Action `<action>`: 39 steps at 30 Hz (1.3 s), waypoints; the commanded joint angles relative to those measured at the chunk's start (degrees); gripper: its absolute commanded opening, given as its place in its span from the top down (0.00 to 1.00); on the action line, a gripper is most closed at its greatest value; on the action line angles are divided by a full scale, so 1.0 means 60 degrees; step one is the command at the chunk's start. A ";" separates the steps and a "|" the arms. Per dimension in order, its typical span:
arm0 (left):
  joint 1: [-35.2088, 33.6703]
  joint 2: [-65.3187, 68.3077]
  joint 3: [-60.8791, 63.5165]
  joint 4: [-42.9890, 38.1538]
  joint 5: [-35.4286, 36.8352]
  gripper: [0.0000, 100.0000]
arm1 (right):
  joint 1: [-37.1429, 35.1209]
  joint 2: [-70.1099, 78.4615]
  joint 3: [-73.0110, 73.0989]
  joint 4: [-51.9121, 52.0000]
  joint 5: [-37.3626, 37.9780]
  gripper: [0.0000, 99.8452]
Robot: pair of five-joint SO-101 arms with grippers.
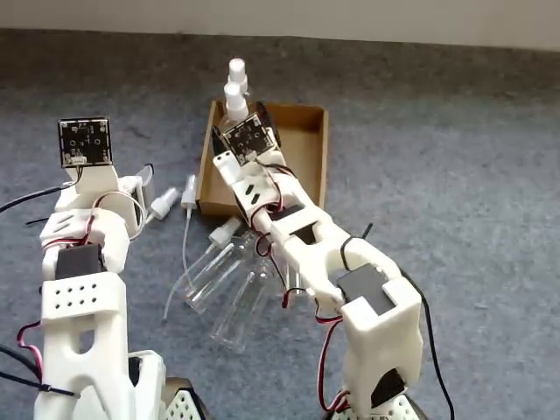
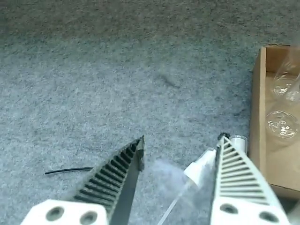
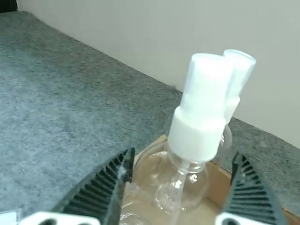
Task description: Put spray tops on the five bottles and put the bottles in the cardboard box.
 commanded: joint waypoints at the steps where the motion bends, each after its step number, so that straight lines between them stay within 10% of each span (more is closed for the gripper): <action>1: 0.0081 0.0007 -0.0037 -0.0147 0.0088 0.77 | -0.0037 -0.0842 -0.0066 0.0799 0.0117 0.73; 39: 0.0081 -0.0051 0.0125 -0.0176 0.0088 0.76 | -0.0110 -0.1604 -0.1282 0.2571 0.0117 0.73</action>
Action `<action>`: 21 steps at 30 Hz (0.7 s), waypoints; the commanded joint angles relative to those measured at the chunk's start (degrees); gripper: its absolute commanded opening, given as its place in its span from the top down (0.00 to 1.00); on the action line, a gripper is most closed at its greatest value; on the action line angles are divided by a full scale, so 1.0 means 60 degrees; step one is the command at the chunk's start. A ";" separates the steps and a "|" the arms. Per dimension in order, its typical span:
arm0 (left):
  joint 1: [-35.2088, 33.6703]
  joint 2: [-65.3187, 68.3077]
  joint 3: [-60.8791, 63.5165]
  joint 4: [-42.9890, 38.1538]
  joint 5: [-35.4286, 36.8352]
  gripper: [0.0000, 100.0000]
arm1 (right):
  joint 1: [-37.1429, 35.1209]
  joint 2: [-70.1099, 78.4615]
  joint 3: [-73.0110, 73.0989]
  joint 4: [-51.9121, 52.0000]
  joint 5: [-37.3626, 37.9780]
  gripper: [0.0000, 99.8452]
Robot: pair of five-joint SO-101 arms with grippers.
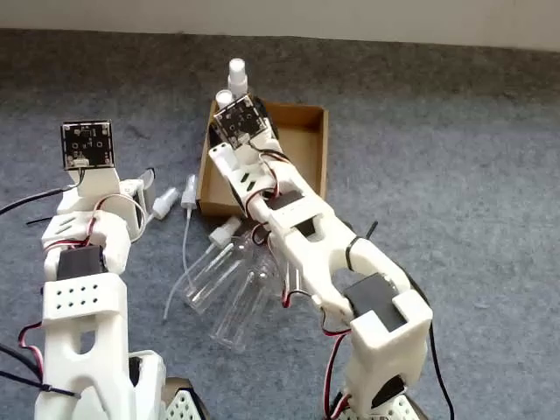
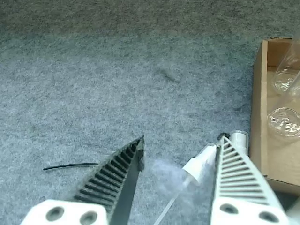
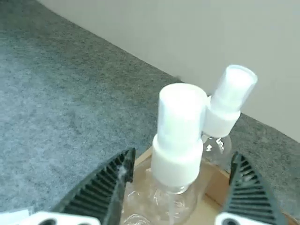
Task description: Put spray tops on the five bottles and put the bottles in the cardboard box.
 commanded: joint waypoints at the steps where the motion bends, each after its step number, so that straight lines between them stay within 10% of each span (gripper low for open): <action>1: 0.0081 -0.0051 -0.0051 -0.0147 0.0088 0.76 | -0.0007 -0.0667 -0.0549 0.0037 0.0103 0.73; 21: 0.0081 -0.0037 -0.0051 -0.0147 0.0088 0.76 | -0.0139 -0.2117 -0.1590 0.2542 0.0059 0.73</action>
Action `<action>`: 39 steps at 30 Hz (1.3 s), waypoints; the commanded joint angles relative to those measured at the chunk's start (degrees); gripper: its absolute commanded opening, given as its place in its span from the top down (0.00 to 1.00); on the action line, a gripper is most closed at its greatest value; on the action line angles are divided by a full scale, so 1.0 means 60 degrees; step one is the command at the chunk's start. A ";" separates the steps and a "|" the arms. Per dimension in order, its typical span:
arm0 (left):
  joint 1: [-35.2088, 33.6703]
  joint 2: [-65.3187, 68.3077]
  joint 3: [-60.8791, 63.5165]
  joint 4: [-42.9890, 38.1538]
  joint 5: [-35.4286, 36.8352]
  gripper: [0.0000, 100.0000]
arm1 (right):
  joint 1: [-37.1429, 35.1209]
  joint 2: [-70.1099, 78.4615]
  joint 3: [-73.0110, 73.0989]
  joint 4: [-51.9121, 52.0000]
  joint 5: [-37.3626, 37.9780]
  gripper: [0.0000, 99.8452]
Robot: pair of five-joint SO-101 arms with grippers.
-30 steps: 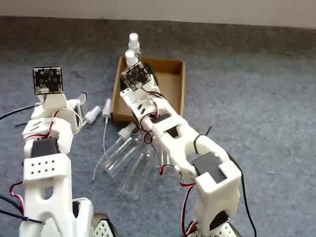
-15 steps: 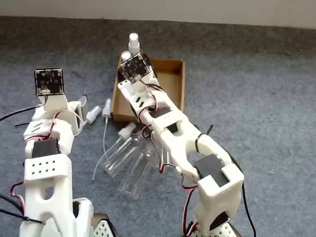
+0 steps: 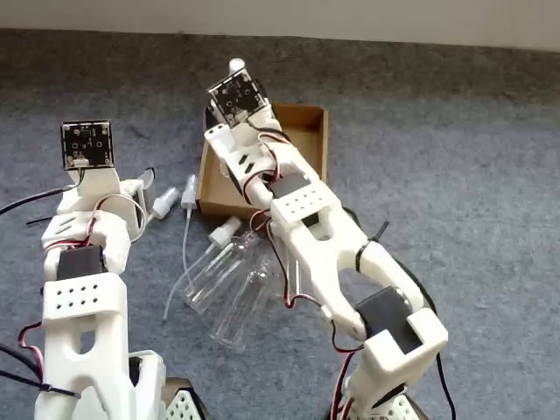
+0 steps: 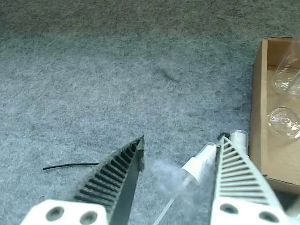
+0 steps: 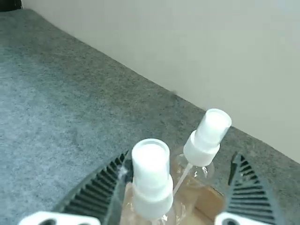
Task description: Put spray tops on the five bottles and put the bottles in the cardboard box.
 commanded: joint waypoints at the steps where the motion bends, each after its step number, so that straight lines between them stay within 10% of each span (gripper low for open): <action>1: 0.0081 -0.0037 -0.0051 -0.0147 0.0088 0.76 | -0.0227 -0.1033 -0.0637 0.0447 0.0044 0.73; 24: 0.0066 0.0007 -0.0037 -0.0117 0.0103 0.77 | -0.1311 -0.7788 0.0183 0.9985 0.0044 0.73; 31: 0.0066 0.0007 -0.0022 -0.0088 0.0103 0.77 | -0.0139 -0.8740 0.3670 0.8271 -0.0132 0.73; 39: 0.0066 0.0007 -0.0022 -0.0088 0.0103 0.77 | -0.0051 -0.8842 0.6791 0.6747 -0.3355 0.73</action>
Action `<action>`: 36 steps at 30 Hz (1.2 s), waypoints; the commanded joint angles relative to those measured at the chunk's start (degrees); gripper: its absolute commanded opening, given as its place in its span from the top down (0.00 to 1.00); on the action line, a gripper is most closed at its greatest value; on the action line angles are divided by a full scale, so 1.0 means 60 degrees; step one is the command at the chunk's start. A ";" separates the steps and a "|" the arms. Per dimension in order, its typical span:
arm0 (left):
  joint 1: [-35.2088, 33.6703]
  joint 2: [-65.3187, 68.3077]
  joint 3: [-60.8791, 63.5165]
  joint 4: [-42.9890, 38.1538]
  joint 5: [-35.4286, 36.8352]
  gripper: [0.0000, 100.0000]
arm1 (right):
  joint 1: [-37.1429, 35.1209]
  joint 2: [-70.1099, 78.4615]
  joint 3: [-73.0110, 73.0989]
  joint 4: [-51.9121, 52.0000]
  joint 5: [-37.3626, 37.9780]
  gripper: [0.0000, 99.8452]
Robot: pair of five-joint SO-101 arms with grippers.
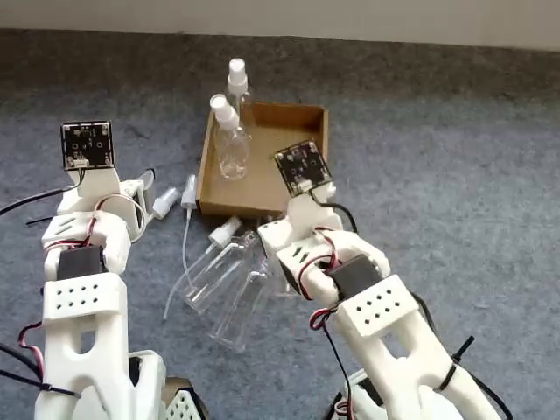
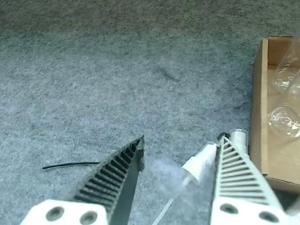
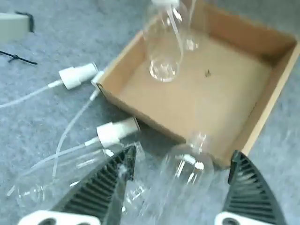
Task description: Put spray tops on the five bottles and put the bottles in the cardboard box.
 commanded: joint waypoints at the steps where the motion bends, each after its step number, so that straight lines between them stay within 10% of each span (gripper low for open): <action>1: 0.0066 0.0007 -0.0051 -0.0088 0.0103 0.77 | -0.0007 -0.0271 0.0637 -0.0330 -0.0645 0.73; 36: 0.0066 0.0007 -0.0051 -0.0073 0.0103 0.77 | 0.0315 -0.0168 0.1604 -0.2073 -0.0674 0.73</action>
